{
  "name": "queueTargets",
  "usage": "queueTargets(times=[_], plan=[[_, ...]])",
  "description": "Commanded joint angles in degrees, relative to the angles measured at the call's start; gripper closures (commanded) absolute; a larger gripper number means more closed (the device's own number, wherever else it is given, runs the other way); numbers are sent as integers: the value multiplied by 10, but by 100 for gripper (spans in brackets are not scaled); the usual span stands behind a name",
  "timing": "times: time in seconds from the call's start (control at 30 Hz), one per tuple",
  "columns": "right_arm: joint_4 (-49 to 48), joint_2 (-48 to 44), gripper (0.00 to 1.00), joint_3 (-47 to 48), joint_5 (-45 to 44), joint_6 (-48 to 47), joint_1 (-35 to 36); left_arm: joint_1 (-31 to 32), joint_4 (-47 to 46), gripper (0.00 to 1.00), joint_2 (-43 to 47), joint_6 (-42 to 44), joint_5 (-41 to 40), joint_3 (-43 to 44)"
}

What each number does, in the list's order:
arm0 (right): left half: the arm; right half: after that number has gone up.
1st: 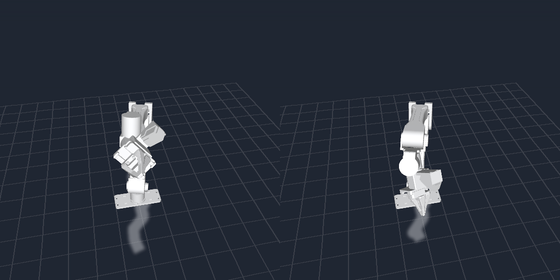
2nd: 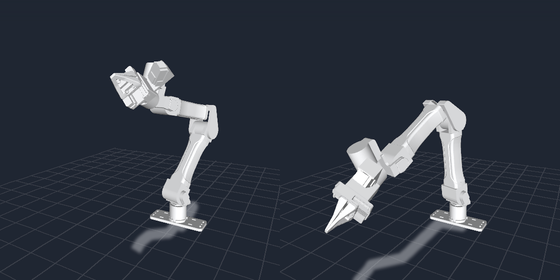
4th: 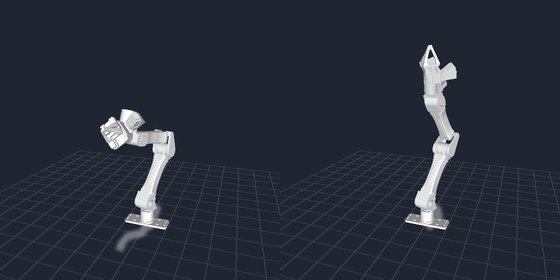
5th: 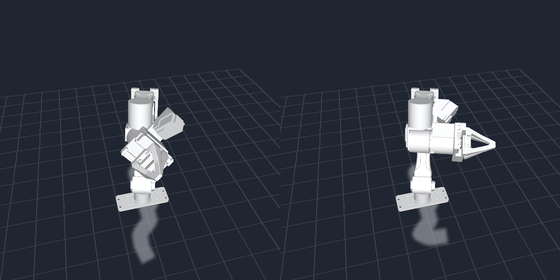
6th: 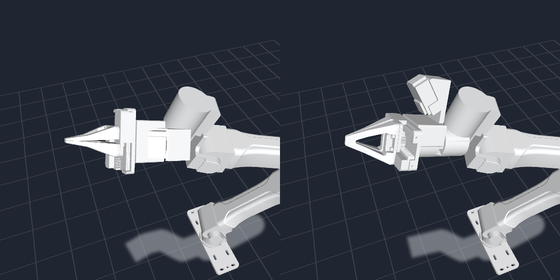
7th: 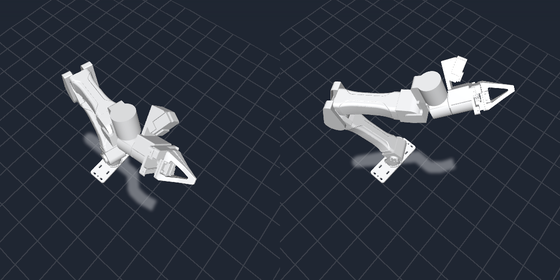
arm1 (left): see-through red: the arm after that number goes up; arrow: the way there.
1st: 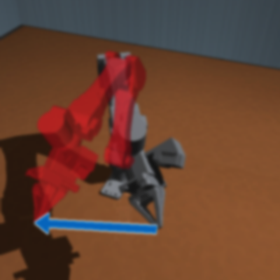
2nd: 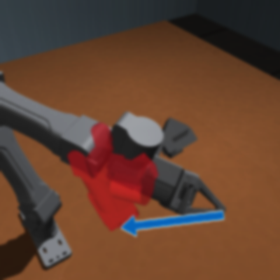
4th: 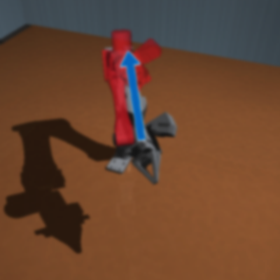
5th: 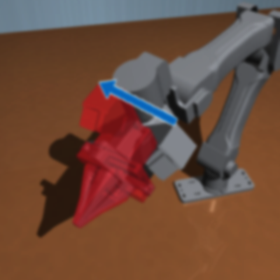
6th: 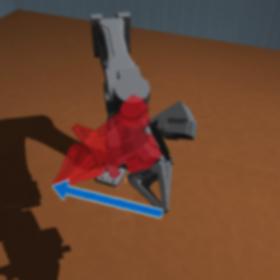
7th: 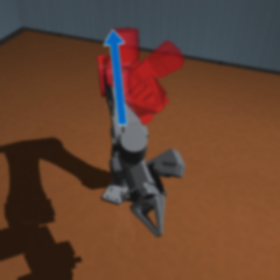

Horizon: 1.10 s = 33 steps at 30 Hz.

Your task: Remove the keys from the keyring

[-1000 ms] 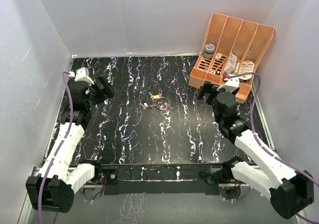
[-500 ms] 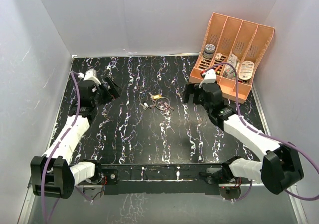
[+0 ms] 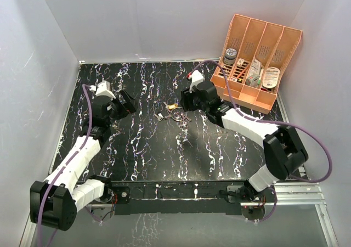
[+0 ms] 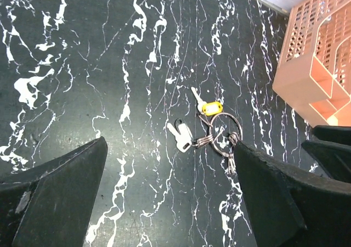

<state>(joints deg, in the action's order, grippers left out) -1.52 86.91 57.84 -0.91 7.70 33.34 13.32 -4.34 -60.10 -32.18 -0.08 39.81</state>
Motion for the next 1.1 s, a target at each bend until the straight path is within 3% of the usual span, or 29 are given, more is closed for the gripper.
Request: queueTargets(times=[0.0,0.2,0.43,0.6,1.07], plan=[[-20,29,54,50,51,-32,1,-1,-13,1,41,-13,-34,-12],[2,88,56,83,154,-80,12,-3,31,1,39,-48,-83,-4],[30,160,66,115,181,-140,37,-11,3,1,124,-71,-139,-62],[40,202,62,148,205,-163,43,-13,6,1,167,-68,-168,-70],[107,291,58,246,205,-223,56,-14,-1,1,155,-74,-158,-67]])
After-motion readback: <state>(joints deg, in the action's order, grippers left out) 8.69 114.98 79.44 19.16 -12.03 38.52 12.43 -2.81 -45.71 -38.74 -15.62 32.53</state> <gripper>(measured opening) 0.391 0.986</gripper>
